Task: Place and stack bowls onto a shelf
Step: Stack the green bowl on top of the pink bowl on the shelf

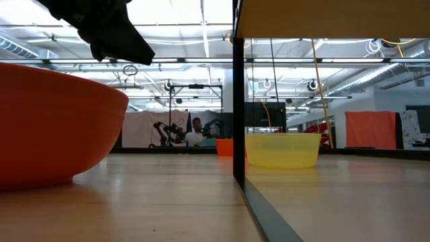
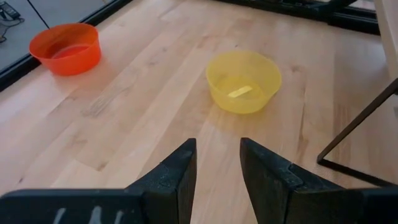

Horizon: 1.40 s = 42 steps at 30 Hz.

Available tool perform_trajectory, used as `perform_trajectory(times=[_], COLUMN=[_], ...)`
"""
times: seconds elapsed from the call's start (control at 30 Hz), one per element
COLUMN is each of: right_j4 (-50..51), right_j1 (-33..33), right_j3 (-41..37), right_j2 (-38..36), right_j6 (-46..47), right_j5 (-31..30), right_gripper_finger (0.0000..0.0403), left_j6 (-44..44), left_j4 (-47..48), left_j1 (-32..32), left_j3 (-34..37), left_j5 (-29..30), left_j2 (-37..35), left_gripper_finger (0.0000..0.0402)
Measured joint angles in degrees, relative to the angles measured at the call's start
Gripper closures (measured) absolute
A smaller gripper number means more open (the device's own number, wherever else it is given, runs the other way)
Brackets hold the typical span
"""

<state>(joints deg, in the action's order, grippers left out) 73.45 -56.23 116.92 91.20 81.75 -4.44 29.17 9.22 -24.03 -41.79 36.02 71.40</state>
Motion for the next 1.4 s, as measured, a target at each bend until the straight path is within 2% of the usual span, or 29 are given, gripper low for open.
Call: perform_trajectory(times=[0.27,0.6,0.9,1.13,1.3,1.4], right_j4=[-1.5,-6.6,-9.7,-5.2,-3.6,-5.4], right_j1=[-0.2,0.0,0.4,1.6,0.9,0.6], right_j3=[-5.0,-11.5,-11.9,-11.9,-12.3,-14.8], right_j2=[0.6,0.7,-0.4,-3.5,-3.8,-3.8], right_j6=[-1.0,-3.2,-3.2,-8.1,-15.7,-18.2], right_j5=[0.0,-1.6,-2.0,-9.4,-22.4,-27.8], right_gripper_finger=[0.0399,0.0397,0.0399,0.0401,0.0401,0.0401], left_j6=[1.8,1.9,0.0,0.0,0.0,-0.4], left_j4=[-2.6,-7.6,-9.7,-9.8,-9.8,-9.8], left_j1=[0.0,-0.2,-0.5,-0.5,-0.6,-1.0], left_j3=[3.4,5.3,5.3,5.3,5.3,5.3], left_j5=[0.0,-0.5,-1.0,-1.0,-1.3,-1.3], left_j2=[-0.1,-0.1,-0.1,-0.1,-0.1,-0.1], left_gripper_finger=[0.0275,0.0275,0.0275,0.0275,0.0275,0.0275])
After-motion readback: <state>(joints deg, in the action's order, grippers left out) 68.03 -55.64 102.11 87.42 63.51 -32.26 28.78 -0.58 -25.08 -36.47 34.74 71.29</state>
